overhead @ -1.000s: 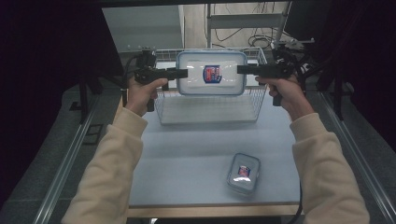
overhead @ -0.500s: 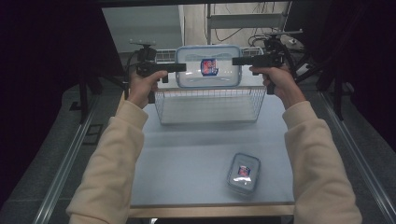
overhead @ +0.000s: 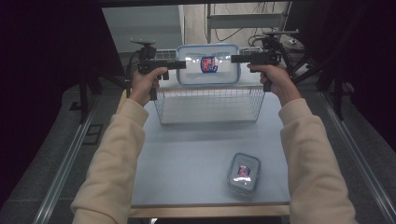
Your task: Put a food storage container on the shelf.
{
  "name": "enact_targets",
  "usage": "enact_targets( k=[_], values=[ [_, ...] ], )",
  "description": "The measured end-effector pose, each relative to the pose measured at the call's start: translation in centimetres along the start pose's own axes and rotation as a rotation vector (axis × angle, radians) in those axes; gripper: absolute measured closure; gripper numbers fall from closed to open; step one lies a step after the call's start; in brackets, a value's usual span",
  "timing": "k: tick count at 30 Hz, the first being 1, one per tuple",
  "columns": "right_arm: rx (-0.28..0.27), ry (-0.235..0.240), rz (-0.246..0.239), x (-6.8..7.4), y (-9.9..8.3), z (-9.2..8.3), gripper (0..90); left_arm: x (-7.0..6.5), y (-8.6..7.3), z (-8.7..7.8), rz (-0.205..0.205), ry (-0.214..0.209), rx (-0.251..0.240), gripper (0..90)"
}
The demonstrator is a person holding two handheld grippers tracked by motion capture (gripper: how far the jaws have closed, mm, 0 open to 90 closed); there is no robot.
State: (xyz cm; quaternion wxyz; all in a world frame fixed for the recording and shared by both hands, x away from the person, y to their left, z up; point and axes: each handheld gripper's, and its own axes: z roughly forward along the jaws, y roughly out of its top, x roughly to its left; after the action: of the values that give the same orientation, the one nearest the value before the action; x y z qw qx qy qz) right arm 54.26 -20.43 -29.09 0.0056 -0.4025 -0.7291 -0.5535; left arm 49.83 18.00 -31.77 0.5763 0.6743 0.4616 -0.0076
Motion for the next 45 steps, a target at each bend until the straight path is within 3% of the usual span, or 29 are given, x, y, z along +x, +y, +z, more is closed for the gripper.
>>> enact_targets(
  k=[7,8,9,12,17,18,22,25,27,31,35,37,40,41,43,45],
  values=[
    [-0.015,-0.015,0.048,-0.5,0.0,0.4,47.6,0.1,0.2,0.6,-0.032,0.012,-0.007,48.2],
    [-0.016,-0.030,0.054,-0.6,0.1,0.5,47.3,0.3,0.3,0.8,-0.060,0.018,-0.016,47.1],
    [-0.016,-0.030,0.054,-0.6,0.1,0.5,47.3,0.3,0.3,0.8,-0.060,0.018,-0.016,46.5],
    [0.001,-0.073,0.099,-0.5,0.3,0.9,45.8,0.7,0.4,1.2,-0.093,0.025,-0.016,44.0],
    [0.003,-0.130,0.114,-0.3,0.3,1.5,41.7,1.3,0.4,1.8,-0.134,0.027,-0.034,41.5],
    [-0.009,-0.159,0.131,0.0,0.2,1.9,38.8,1.5,0.4,2.3,-0.121,0.078,-0.026,38.6],
    [-0.029,-0.186,0.119,0.5,-0.1,2.1,37.6,1.5,0.3,2.5,-0.126,0.076,-0.035,31.9],
    [-0.050,-0.168,0.106,0.8,-0.1,1.5,36.6,1.1,0.2,2.3,-0.095,0.070,-0.042,28.2],
    [-0.050,-0.164,0.085,1.2,-0.1,0.8,36.3,0.4,0.2,1.6,-0.046,0.091,-0.046,27.2],
    [-0.042,-0.149,0.063,1.4,-0.4,0.0,36.1,-0.2,-0.1,0.8,-0.041,0.081,-0.064,26.5],
    [-0.036,-0.122,0.054,1.6,-1.2,-1.4,36.1,-0.9,-0.8,-0.8,-0.004,0.091,-0.065,27.4],
    [-0.036,-0.112,0.050,1.7,-1.7,-2.1,35.8,-1.2,-1.5,-1.6,0.019,0.095,-0.076,32.5],
    [-0.047,-0.087,0.042,2.1,-2.9,-3.4,34.3,-1.7,-2.7,-2.4,0.053,0.104,-0.070,51.5],
    [-0.047,-0.087,0.042,2.1,-2.9,-3.4,34.3,-1.9,-3.2,-2.5,0.060,0.099,-0.057,51.5],
    [-0.049,-0.074,0.035,2.4,-3.7,-4.1,33.3,-2.1,-4.5,-2.1,0.081,0.091,0.007,71.9],
    [-0.048,-0.064,0.038,2.5,-4.1,-4.4,32.6,-2.1,-4.8,-1.9,0.083,0.086,0.025,79.4]
  ],
)
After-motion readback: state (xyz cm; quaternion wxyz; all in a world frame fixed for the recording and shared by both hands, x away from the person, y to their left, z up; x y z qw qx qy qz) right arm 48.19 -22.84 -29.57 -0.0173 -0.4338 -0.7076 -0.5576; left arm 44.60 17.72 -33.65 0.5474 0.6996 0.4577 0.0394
